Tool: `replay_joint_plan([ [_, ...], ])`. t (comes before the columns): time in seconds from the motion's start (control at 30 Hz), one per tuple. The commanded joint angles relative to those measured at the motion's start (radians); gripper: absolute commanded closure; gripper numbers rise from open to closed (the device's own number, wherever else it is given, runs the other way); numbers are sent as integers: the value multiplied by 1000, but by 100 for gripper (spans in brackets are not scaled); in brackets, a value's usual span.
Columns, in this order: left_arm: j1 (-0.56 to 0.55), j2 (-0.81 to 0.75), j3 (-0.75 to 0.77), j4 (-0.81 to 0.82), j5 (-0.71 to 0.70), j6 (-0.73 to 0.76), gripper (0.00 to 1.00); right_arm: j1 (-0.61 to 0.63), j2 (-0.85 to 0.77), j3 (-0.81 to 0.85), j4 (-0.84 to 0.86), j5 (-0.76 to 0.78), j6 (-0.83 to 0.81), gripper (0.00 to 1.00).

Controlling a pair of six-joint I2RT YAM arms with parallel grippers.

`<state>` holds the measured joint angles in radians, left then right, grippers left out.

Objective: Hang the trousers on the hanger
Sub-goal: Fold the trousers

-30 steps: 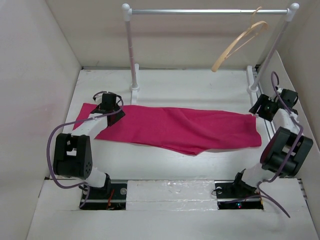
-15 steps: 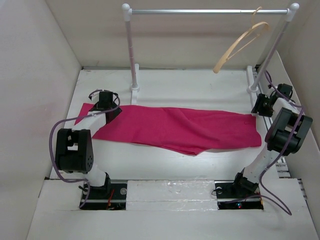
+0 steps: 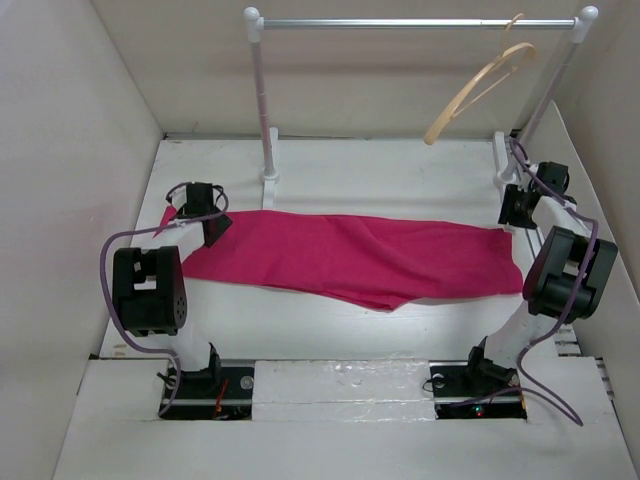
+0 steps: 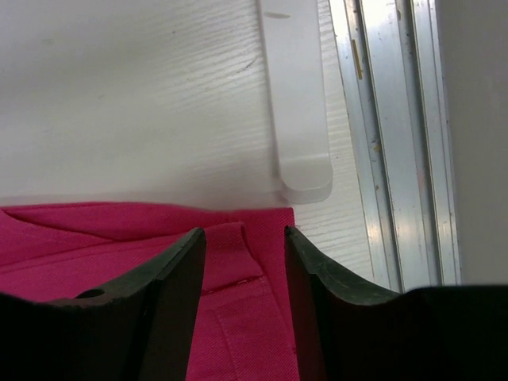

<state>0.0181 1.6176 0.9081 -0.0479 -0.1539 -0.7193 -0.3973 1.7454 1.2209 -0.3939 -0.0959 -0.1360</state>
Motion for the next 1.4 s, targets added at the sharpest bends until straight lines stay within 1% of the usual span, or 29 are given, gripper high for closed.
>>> replay_joint_plan([
  [0.0,-1,21,38,2,-6,-8,60,0,17,12,17,4,-16,51],
  [0.1,-1,34,46,-9,-1,-17,61,0,58,31,-10,-10,-7,51],
  [0.23,-1,39,49,-13,1,-19,62,0,80,37,7,-53,-1,51],
  [0.27,-1,42,48,-15,-4,-19,62,0,89,40,3,-62,-1,54],
  [0.33,-1,44,45,-23,-7,-19,63,0,103,45,1,-76,3,55],
  [0.4,23,48,32,-15,10,-25,64,9,105,39,10,-76,9,64],
  [0.43,35,50,25,-12,34,-31,64,9,103,31,16,-79,13,72],
  [0.47,86,51,8,-9,62,-37,66,9,98,26,21,-82,22,82],
  [0.5,86,51,8,-6,62,-37,66,9,98,26,21,-82,26,82],
  [0.53,103,51,2,0,83,-38,66,9,89,25,24,-84,32,86],
  [0.6,147,48,-9,0,99,-39,66,9,75,9,38,-85,39,100],
  [0.7,180,51,-21,0,123,-46,67,0,30,-9,47,-53,65,100],
  [0.83,249,44,-58,-6,142,-68,68,-50,-35,-21,40,27,105,100],
  [0.97,264,12,-98,8,134,-80,68,-129,-76,-38,58,39,125,100],
  [1.17,264,-2,-110,-26,113,-98,68,-140,-23,-1,47,67,127,100],
  [1.27,286,-24,-133,-18,123,-106,68,-140,15,21,56,53,124,100],
  [1.3,286,-27,-140,-21,125,-106,68,-140,25,29,55,47,119,93],
  [1.33,286,-33,-134,-29,116,-100,68,-140,43,40,46,9,113,70],
  [1.37,286,-56,-130,-38,111,-80,67,-140,46,60,40,-11,107,59],
])
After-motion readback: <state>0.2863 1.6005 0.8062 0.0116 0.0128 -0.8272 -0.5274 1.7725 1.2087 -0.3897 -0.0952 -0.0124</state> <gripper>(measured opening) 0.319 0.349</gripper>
